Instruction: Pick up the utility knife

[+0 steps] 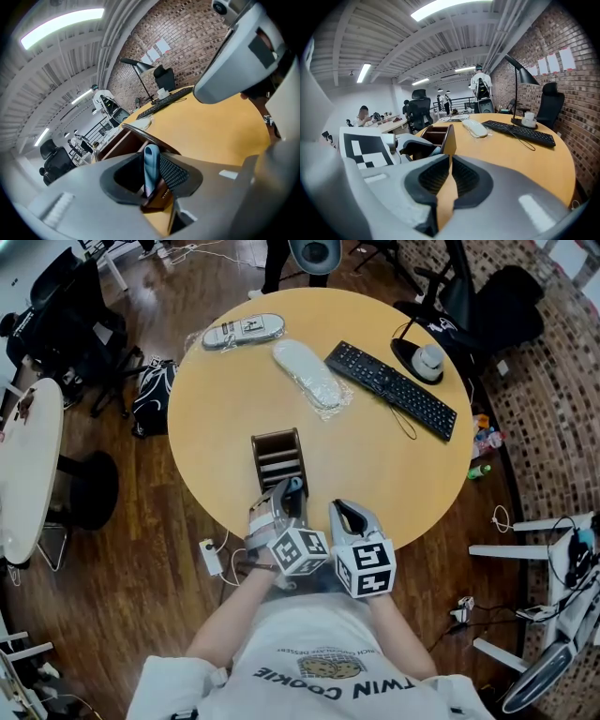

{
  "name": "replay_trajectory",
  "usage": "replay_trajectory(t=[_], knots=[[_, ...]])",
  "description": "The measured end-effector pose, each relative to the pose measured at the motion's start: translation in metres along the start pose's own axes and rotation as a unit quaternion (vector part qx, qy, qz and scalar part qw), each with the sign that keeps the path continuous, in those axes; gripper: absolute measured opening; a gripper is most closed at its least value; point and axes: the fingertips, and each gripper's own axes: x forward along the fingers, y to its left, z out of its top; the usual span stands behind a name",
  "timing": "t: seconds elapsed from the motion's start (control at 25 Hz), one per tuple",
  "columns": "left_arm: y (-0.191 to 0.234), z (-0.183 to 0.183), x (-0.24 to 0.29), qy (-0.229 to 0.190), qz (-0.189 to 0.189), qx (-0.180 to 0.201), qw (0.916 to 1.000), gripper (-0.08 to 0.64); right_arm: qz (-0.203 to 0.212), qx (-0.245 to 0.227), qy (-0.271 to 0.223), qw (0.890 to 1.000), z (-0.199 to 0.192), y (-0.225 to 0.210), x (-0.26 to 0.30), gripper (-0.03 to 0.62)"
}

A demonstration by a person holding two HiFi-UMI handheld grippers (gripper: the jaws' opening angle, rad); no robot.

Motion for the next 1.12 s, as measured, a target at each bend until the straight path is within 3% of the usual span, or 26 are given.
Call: replay_trajectory(t=[0.24,0.44,0.8,1.12], knots=[[-0.004,0.001,-0.002,-0.001,0.001,0.018,0.9998,0.087,0.004,0.002,0.001,1.000,-0.002,0.001,-0.001,0.015],[-0.002,0.002,-0.002,-0.006,-0.015,0.004,0.9999,0.072,0.005,0.003,0.001,1.000,-0.002,0.001,-0.001,0.015],[0.011,0.005,-0.018,-0.048,-0.061,-0.060,0.9952,0.069,0.008,-0.003,-0.006,1.000,0.004,0.014,0.003,0.015],[0.041,0.014,-0.046,-0.101,-0.078,-0.135,0.9827,0.069,0.003,-0.012,-0.024,1.000,0.014,0.038,0.003,0.015]])
